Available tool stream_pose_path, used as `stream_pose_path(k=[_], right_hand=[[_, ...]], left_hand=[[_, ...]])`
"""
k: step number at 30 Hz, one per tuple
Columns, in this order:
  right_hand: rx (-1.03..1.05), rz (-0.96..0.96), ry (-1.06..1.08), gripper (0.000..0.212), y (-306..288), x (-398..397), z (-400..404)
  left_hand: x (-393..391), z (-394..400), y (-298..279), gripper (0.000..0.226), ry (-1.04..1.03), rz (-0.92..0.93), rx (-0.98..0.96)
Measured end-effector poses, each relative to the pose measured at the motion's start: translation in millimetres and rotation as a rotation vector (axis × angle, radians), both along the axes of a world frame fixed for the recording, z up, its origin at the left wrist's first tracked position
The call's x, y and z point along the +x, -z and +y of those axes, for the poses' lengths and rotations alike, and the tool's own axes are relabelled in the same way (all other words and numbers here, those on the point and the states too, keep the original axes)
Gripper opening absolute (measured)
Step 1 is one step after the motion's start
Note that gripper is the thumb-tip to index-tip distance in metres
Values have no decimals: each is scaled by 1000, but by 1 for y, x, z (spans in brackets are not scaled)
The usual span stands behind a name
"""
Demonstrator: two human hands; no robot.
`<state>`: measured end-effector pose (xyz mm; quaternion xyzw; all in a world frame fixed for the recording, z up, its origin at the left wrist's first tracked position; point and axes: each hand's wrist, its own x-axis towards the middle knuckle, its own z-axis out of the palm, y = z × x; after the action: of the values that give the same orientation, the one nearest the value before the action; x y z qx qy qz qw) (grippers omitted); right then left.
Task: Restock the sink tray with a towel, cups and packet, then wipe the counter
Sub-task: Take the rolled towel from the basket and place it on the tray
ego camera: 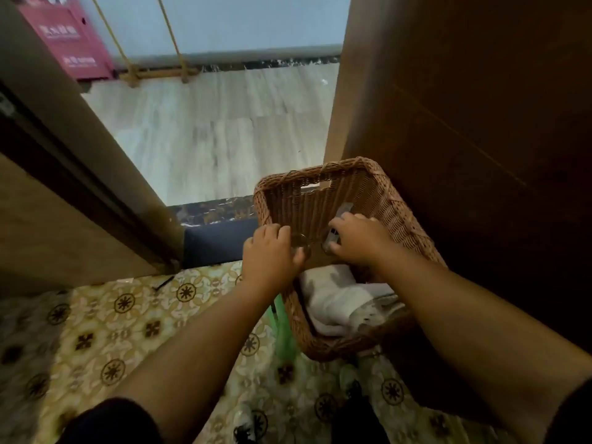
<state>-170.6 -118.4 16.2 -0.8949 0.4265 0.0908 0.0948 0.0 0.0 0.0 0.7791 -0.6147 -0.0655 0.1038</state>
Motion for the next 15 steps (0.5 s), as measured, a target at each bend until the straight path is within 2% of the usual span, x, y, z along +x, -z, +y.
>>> stream_pose_path(k=[9, 12, 15], right_hand=[[172, 194, -305, 45, 69, 7, -63], [326, 251, -325, 40, 104, 16, -67], [480, 294, -279, 35, 146, 27, -66]], left_hand=[[-43, 23, 27, 50, -476, 161, 7], [-51, 30, 33, 51, -643, 358, 52], [-54, 28, 43, 35, -732, 569, 99]])
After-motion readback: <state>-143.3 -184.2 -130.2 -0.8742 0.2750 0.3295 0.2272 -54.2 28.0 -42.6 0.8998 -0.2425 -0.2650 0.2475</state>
